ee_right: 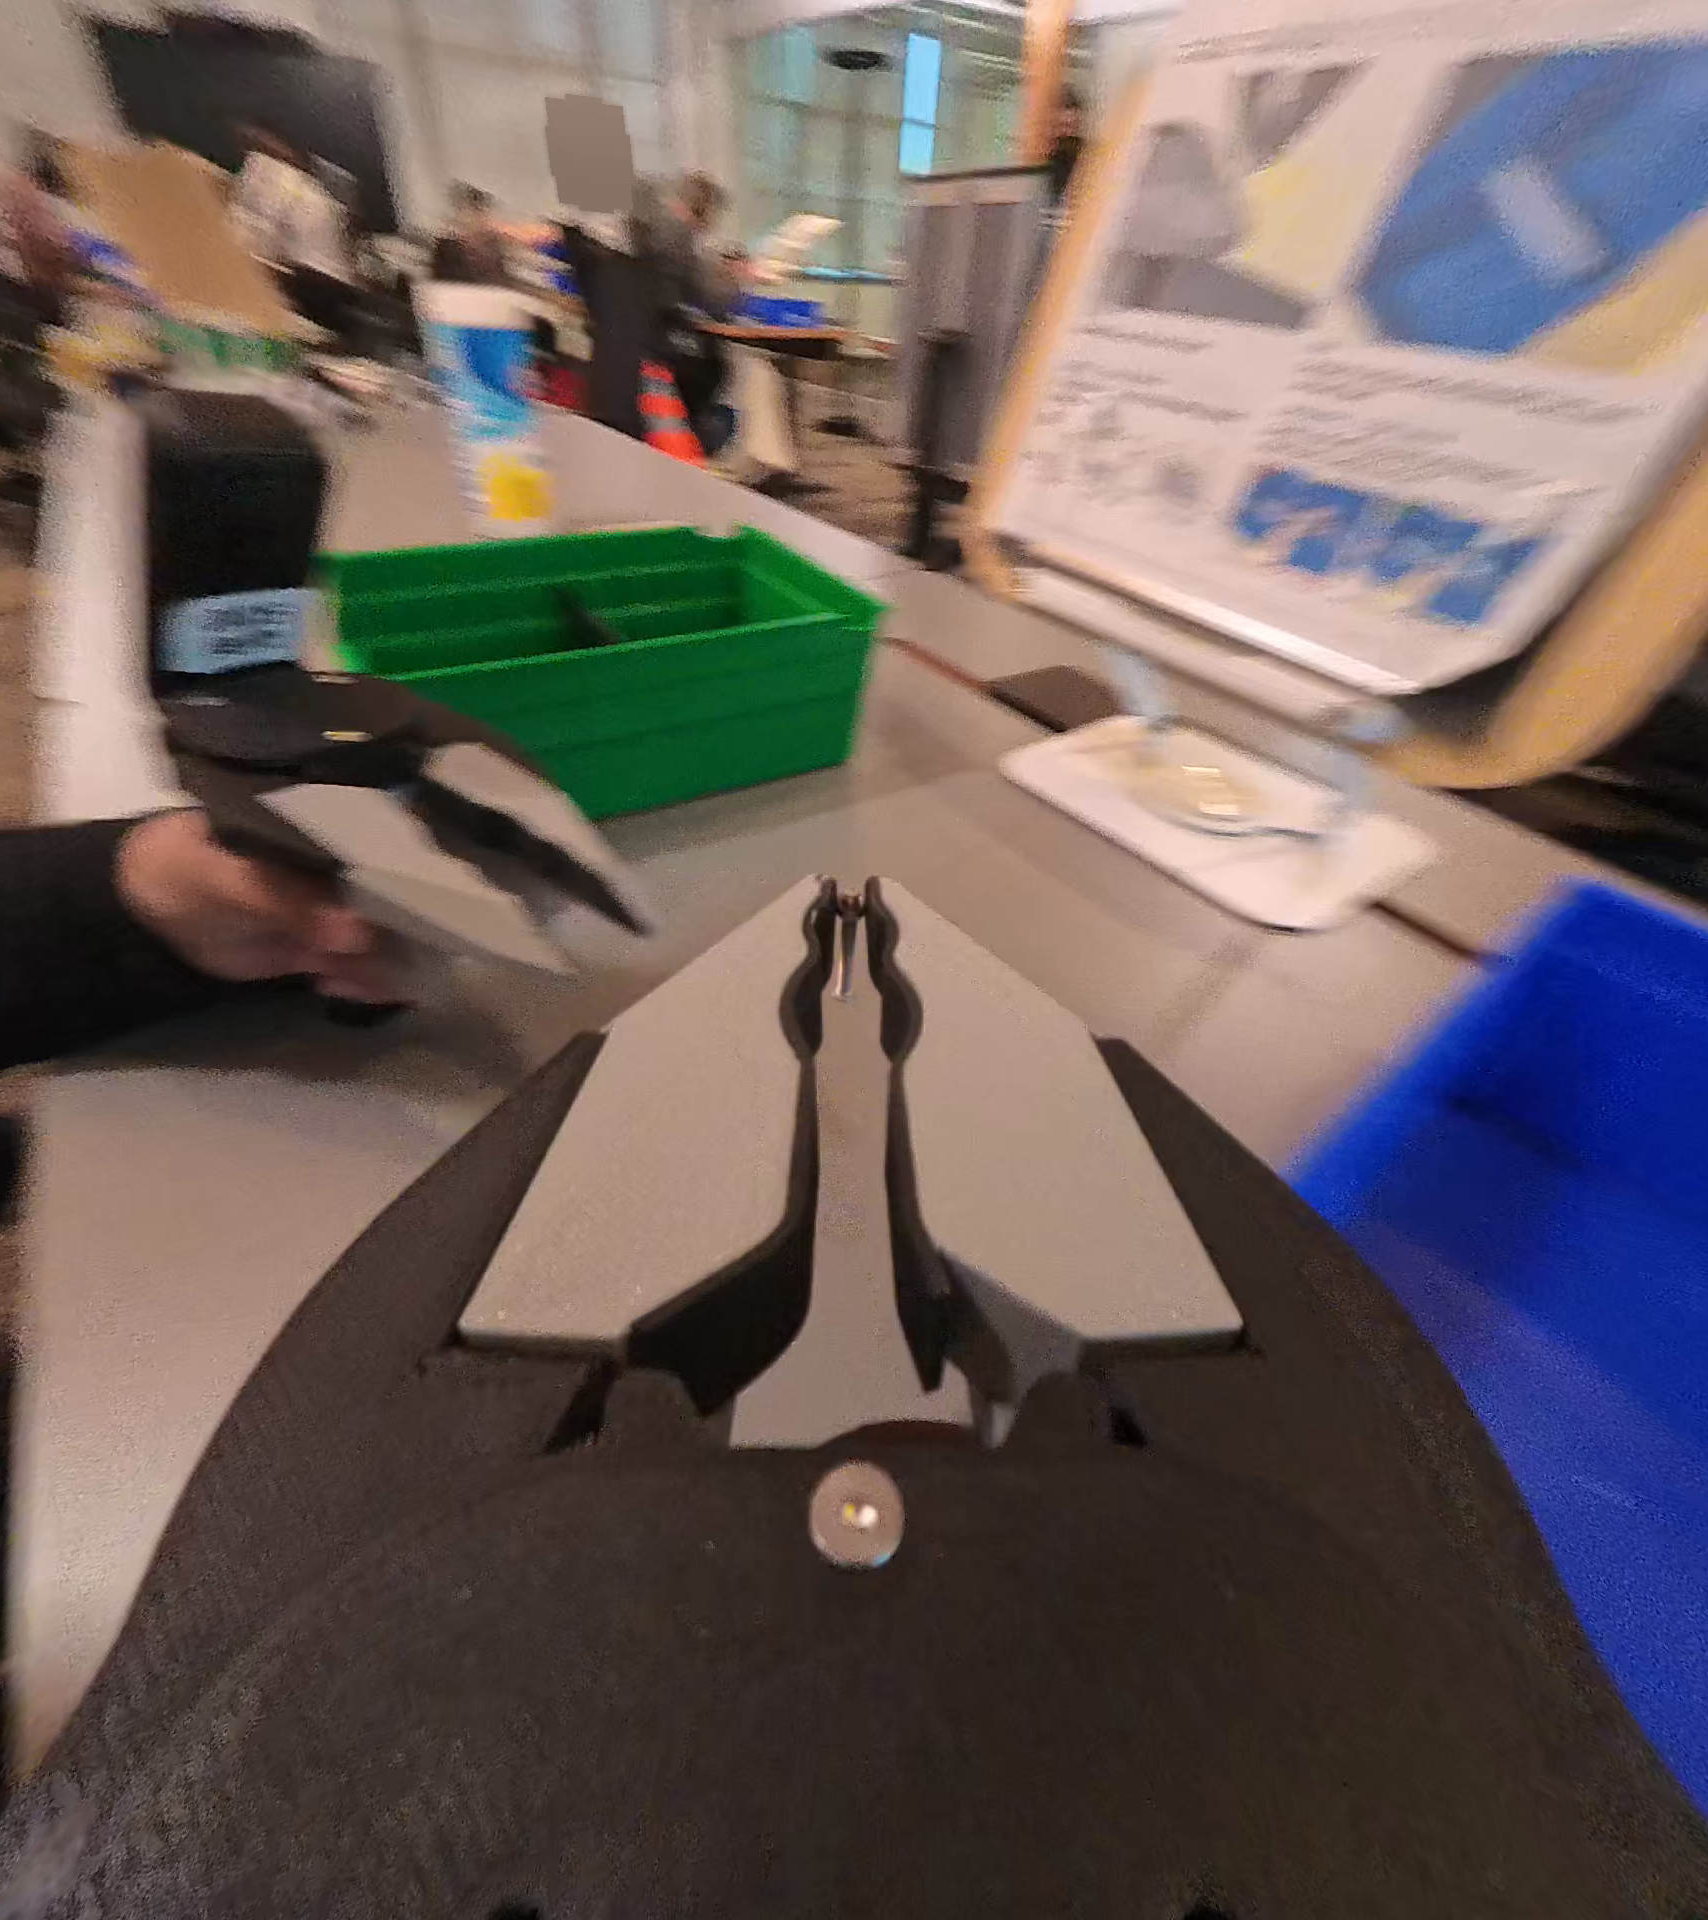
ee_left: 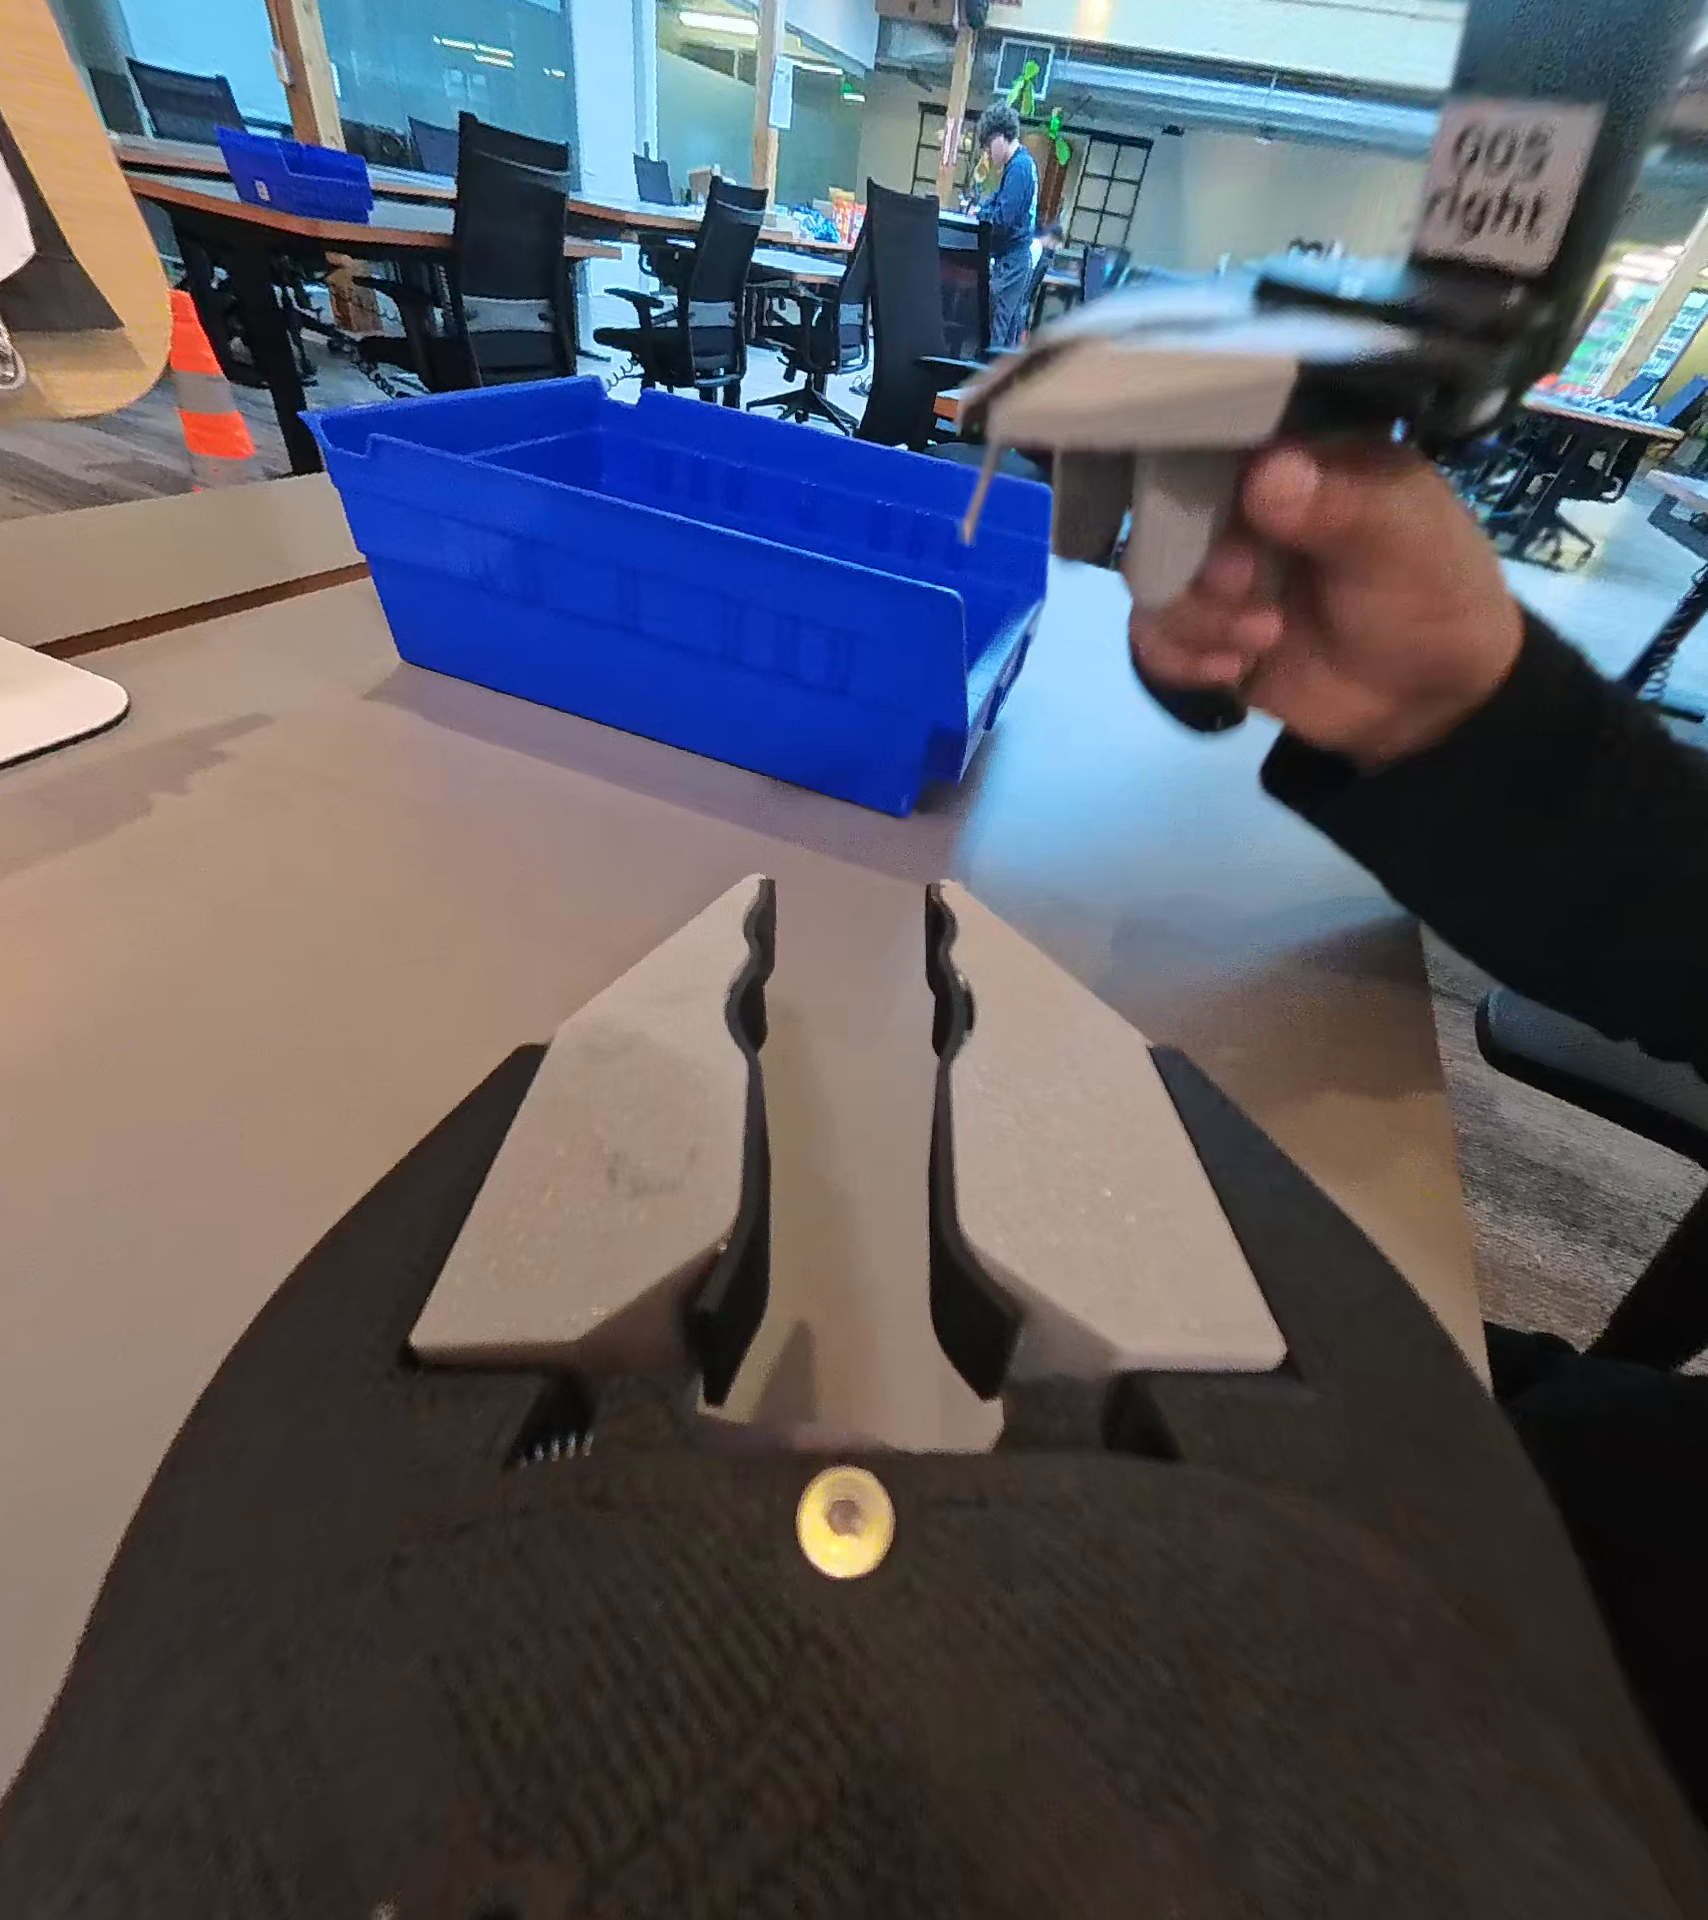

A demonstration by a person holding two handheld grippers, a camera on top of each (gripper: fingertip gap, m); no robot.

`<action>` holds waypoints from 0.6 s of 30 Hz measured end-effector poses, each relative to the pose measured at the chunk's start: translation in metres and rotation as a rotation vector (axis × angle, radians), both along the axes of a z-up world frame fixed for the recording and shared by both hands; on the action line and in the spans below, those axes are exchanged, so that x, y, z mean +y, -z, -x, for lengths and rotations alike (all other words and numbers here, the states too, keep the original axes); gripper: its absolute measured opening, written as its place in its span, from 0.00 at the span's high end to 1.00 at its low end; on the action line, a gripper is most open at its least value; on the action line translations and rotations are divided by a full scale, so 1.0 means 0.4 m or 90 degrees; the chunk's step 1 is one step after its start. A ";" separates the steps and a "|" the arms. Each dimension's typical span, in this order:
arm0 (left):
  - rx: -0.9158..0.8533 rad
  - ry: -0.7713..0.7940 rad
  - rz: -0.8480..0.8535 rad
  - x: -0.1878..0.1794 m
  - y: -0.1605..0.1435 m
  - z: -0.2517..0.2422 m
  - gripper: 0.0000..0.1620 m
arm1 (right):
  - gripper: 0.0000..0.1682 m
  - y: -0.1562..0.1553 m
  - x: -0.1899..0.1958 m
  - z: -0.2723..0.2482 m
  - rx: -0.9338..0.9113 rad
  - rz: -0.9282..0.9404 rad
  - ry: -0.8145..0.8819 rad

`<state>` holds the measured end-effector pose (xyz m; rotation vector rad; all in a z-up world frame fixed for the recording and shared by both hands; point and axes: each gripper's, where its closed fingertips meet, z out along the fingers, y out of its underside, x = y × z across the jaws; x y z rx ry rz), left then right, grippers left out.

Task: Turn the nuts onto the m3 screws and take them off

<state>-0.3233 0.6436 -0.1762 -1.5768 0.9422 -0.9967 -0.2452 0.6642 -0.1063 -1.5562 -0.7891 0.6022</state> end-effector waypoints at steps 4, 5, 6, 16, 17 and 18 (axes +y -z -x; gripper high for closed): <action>0.031 0.005 -0.010 -0.006 0.020 -0.009 0.84 | 0.99 0.013 0.097 -0.214 -0.155 0.044 0.178; 0.042 0.007 -0.012 -0.007 0.026 -0.012 0.84 | 0.99 0.056 0.120 -0.256 -0.192 0.089 0.200; 0.051 0.009 -0.016 -0.009 0.032 -0.014 0.84 | 0.99 0.106 0.140 -0.290 -0.223 0.137 0.214; 0.089 -0.010 -0.009 0.011 0.073 -0.011 0.84 | 0.85 0.239 0.217 -0.406 -0.305 0.231 0.313; 0.089 -0.009 -0.007 0.011 0.074 -0.012 0.84 | 0.85 0.208 0.212 -0.398 -0.282 0.208 0.313; 0.089 -0.008 -0.007 0.012 0.074 -0.012 0.84 | 0.85 0.171 0.203 -0.383 -0.251 0.180 0.306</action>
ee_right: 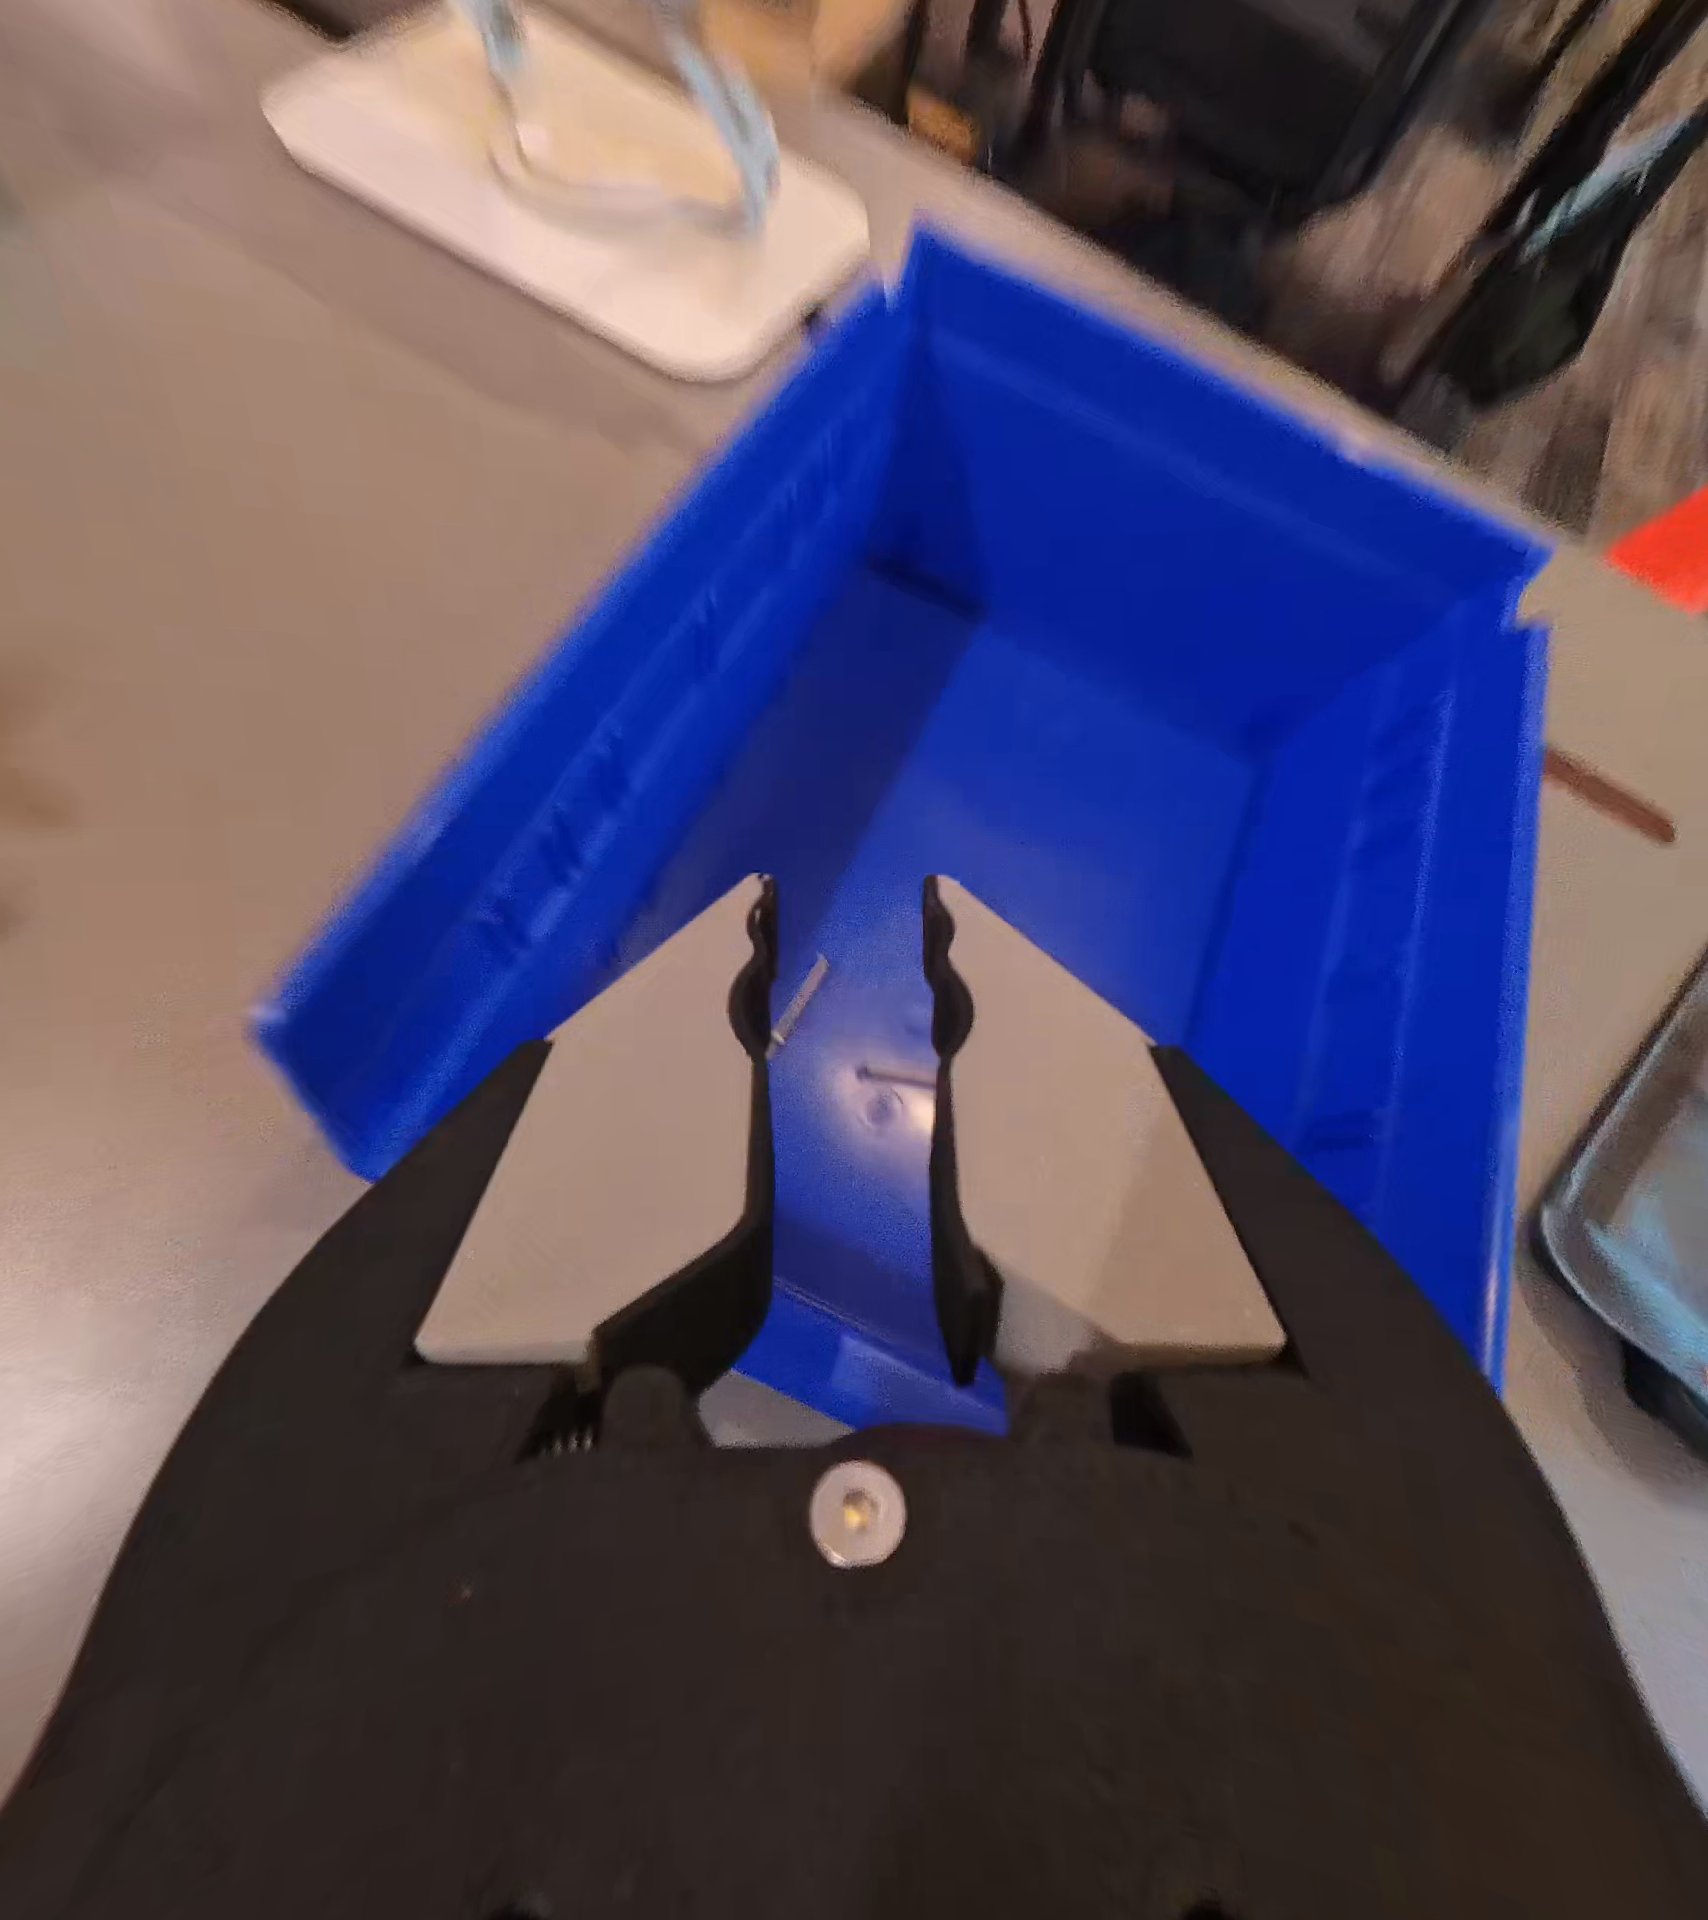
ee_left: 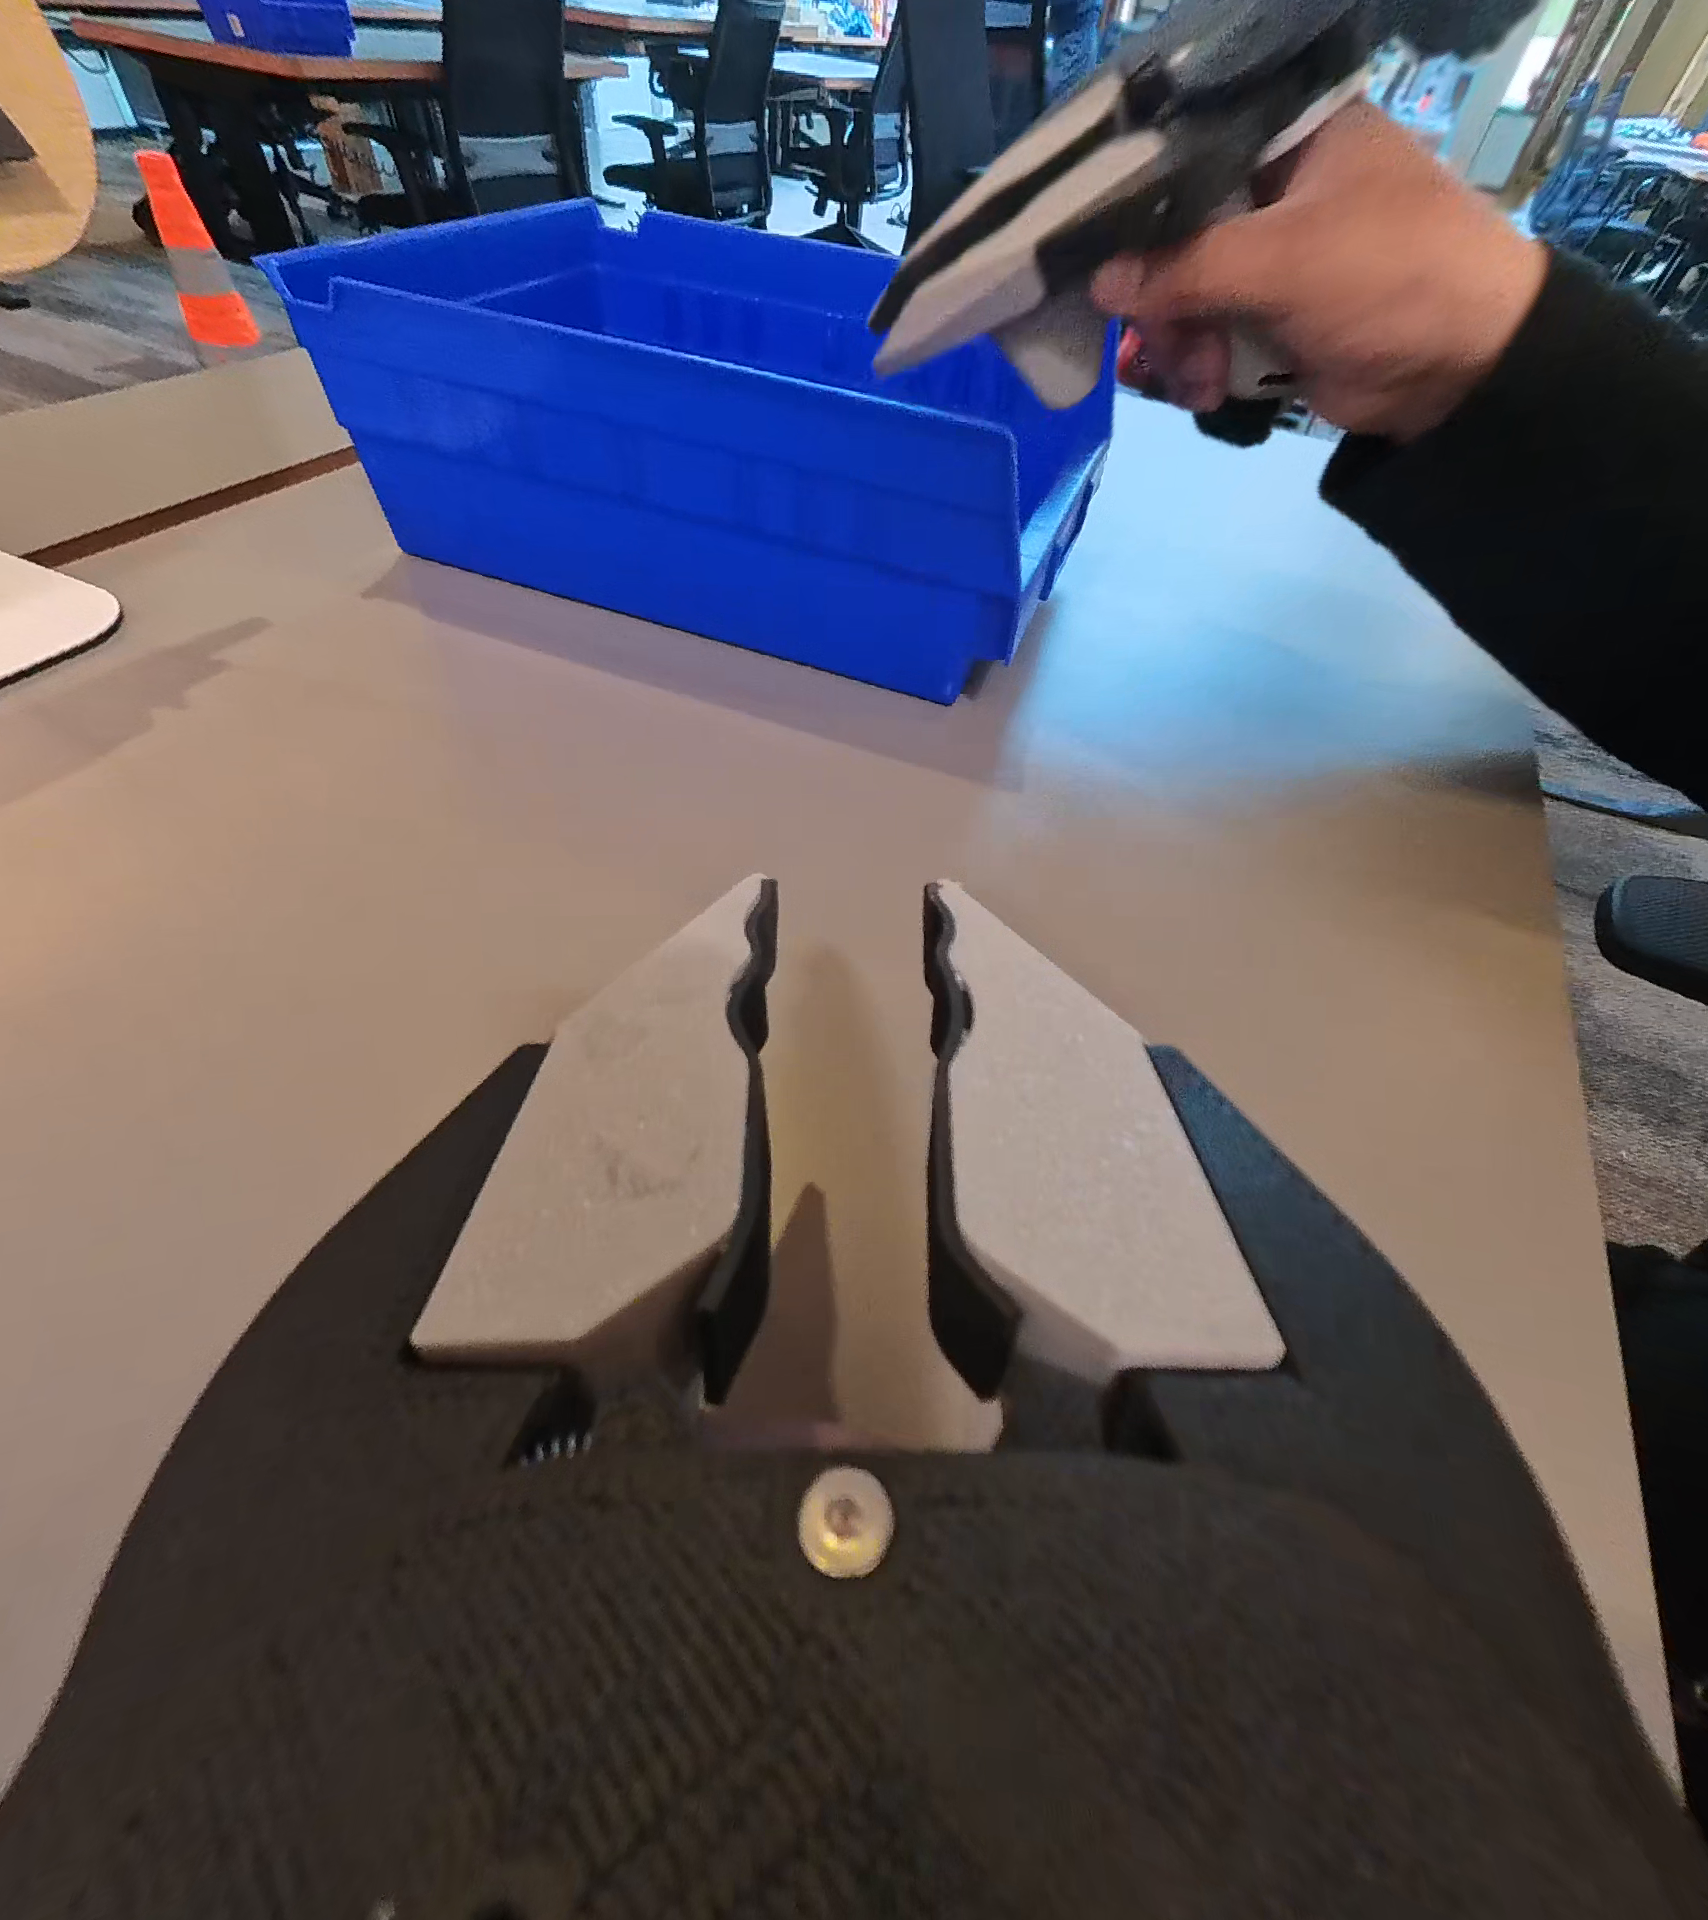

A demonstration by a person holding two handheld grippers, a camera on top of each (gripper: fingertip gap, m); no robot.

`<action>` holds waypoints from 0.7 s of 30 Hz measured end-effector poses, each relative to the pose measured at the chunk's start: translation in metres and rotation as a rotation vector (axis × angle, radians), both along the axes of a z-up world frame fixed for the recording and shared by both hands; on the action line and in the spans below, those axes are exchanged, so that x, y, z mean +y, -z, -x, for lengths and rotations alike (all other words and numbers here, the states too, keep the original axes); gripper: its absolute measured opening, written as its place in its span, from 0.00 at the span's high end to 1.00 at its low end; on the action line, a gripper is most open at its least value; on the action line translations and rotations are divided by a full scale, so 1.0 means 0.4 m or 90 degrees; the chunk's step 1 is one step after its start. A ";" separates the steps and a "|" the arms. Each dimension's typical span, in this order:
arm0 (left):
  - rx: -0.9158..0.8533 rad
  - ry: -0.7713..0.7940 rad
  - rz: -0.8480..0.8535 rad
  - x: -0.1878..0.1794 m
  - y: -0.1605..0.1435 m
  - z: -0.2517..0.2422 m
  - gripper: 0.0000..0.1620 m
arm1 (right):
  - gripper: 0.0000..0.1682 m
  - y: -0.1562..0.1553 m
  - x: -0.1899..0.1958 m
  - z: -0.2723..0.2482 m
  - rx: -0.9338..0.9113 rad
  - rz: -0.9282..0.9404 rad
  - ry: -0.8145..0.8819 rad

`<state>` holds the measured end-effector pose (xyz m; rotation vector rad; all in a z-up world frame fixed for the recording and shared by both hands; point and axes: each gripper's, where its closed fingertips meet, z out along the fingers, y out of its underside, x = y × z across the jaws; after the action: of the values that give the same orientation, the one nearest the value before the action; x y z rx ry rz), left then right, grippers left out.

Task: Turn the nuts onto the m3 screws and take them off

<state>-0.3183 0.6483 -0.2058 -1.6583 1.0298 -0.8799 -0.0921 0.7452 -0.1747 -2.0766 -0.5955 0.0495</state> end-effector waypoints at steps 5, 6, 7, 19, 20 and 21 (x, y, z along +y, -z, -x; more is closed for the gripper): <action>0.005 -0.002 -0.003 0.001 0.003 -0.002 0.84 | 0.83 -0.185 -0.091 0.128 0.155 -0.154 -0.101; 0.006 0.001 -0.003 -0.001 0.003 -0.003 0.84 | 0.82 -0.216 -0.119 0.172 0.202 -0.167 -0.142; 0.007 0.002 -0.003 -0.001 0.004 -0.003 0.84 | 0.81 -0.243 -0.150 0.220 0.250 -0.175 -0.188; -0.025 0.087 0.042 -0.102 -0.010 -0.008 0.78 | 0.71 -0.079 -0.176 0.544 0.393 -0.130 -0.344; -0.030 0.091 0.044 -0.115 -0.015 0.003 0.77 | 0.71 -0.060 -0.167 0.544 0.381 -0.125 -0.343; -0.033 0.091 0.041 -0.125 -0.022 0.016 0.77 | 0.71 -0.045 -0.161 0.544 0.374 -0.121 -0.344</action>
<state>-0.3248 0.5981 -0.1969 -1.6209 1.1053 -1.0542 -0.3098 0.6808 -0.1566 -1.5567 -0.7336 0.8470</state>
